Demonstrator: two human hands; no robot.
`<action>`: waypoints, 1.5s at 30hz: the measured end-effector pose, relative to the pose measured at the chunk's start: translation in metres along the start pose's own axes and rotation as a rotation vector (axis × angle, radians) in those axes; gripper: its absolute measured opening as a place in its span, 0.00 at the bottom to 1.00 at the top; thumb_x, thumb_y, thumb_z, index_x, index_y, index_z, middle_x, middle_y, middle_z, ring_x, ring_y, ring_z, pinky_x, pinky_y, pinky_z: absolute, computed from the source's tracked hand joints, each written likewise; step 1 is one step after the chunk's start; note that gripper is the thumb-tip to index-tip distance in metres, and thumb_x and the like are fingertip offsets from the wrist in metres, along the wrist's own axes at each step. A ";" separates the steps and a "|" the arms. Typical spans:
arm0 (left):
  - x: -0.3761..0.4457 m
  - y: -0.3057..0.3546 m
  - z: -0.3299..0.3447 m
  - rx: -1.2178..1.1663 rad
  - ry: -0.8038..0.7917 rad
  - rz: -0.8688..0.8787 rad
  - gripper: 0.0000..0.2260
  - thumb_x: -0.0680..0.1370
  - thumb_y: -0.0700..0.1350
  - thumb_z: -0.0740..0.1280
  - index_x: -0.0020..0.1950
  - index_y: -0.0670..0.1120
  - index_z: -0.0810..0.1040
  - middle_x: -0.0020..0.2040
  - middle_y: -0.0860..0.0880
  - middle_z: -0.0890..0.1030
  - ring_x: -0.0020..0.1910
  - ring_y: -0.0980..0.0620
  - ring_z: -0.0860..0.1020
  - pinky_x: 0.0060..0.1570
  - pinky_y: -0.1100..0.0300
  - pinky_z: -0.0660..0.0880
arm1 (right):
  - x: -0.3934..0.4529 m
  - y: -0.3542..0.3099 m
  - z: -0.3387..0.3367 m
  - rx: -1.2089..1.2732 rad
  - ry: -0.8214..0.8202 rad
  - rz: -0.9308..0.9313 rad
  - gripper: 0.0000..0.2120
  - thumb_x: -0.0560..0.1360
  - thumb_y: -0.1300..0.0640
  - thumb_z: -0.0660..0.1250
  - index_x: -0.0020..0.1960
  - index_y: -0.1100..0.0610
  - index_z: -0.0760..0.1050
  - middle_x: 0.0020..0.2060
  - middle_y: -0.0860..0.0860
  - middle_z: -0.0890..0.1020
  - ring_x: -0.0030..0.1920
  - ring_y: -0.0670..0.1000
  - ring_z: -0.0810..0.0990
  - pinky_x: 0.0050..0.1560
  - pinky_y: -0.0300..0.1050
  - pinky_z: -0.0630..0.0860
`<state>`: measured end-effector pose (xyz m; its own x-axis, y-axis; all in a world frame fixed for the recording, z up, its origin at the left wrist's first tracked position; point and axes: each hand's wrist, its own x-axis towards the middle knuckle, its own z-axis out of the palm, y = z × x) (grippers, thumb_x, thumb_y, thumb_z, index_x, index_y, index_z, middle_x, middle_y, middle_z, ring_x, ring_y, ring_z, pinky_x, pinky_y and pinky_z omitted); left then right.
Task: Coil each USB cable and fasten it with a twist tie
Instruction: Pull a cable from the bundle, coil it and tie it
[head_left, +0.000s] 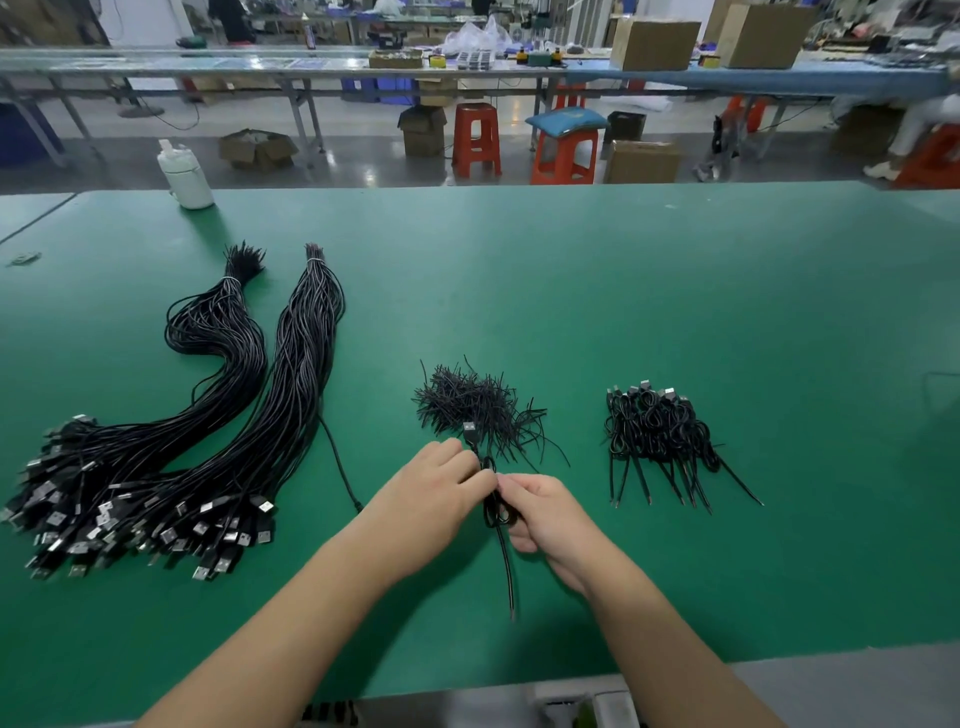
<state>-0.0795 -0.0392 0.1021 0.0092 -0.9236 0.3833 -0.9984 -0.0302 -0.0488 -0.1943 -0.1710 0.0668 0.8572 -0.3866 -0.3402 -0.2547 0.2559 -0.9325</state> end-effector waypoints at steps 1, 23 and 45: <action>-0.001 0.000 0.002 0.013 0.011 0.010 0.12 0.68 0.34 0.72 0.47 0.45 0.78 0.41 0.49 0.76 0.40 0.48 0.72 0.41 0.55 0.73 | 0.000 0.000 0.000 0.024 -0.004 -0.004 0.15 0.83 0.53 0.61 0.39 0.55 0.76 0.29 0.49 0.68 0.27 0.47 0.57 0.28 0.43 0.52; -0.004 0.000 0.015 -0.599 0.178 -0.606 0.14 0.71 0.56 0.74 0.48 0.51 0.75 0.48 0.59 0.72 0.47 0.61 0.73 0.48 0.67 0.70 | -0.005 0.000 -0.016 0.092 -0.121 -0.046 0.12 0.73 0.50 0.72 0.49 0.57 0.84 0.38 0.52 0.82 0.36 0.49 0.78 0.43 0.45 0.78; -0.047 -0.040 0.092 0.015 -0.003 -0.717 0.13 0.77 0.47 0.59 0.52 0.44 0.80 0.53 0.47 0.78 0.54 0.45 0.75 0.53 0.51 0.71 | 0.052 -0.090 -0.161 -1.005 0.657 0.227 0.16 0.79 0.51 0.68 0.46 0.65 0.79 0.28 0.56 0.83 0.27 0.53 0.83 0.36 0.43 0.80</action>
<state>-0.0347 -0.0293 0.0014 0.6628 -0.6754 0.3232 -0.7456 -0.6351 0.2018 -0.1989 -0.3564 0.1135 0.4334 -0.8708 -0.2323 -0.8510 -0.3106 -0.4235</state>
